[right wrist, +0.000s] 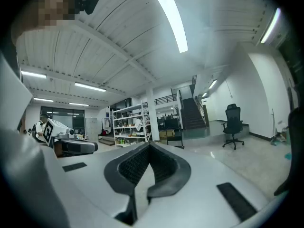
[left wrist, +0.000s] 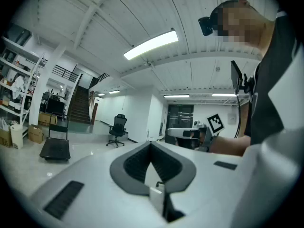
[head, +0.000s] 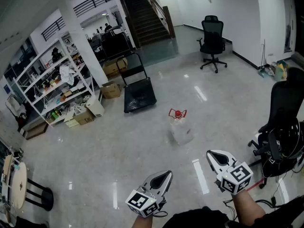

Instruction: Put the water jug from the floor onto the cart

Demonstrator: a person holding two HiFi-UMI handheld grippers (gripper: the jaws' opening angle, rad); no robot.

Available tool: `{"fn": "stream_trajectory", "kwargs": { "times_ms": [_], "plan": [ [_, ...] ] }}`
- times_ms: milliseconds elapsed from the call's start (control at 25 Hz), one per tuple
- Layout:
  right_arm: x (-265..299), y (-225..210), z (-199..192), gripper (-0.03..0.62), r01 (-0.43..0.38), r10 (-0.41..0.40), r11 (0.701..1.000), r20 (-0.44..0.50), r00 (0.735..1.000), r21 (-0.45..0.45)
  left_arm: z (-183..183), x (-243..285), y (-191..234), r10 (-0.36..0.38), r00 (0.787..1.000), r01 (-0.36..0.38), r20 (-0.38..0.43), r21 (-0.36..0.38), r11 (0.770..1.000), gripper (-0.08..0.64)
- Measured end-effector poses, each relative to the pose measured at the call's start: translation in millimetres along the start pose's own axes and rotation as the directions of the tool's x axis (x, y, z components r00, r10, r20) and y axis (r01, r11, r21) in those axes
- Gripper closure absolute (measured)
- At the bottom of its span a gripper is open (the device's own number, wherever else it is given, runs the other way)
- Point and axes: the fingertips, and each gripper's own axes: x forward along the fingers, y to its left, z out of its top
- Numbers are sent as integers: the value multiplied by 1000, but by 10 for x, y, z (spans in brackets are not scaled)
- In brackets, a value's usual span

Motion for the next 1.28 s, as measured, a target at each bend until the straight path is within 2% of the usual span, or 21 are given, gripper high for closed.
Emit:
{"fn": "stream_trajectory", "kwargs": {
  "times_ms": [240,720,1040,1280],
  "plan": [
    [-83,36,-4,591,5,-5,1000,-1,1000,3,31,-85,-8,34,999,-33,15,-13,999,561],
    [-173,-80,-15,591,0,0,1000,-10,1000,-1,-14,-37,-62,45,999,-45,11,-7,999,561],
    [-232,-406,28,591,15,-15,999,23,1000,31,27,181,-103,84,996,-84,3,-26,996,561],
    [-266,-781,-34,591,-4,3,998,17,1000,58,24,493,-158,108,994,-108,-16,-20,994,561]
  ]
}}
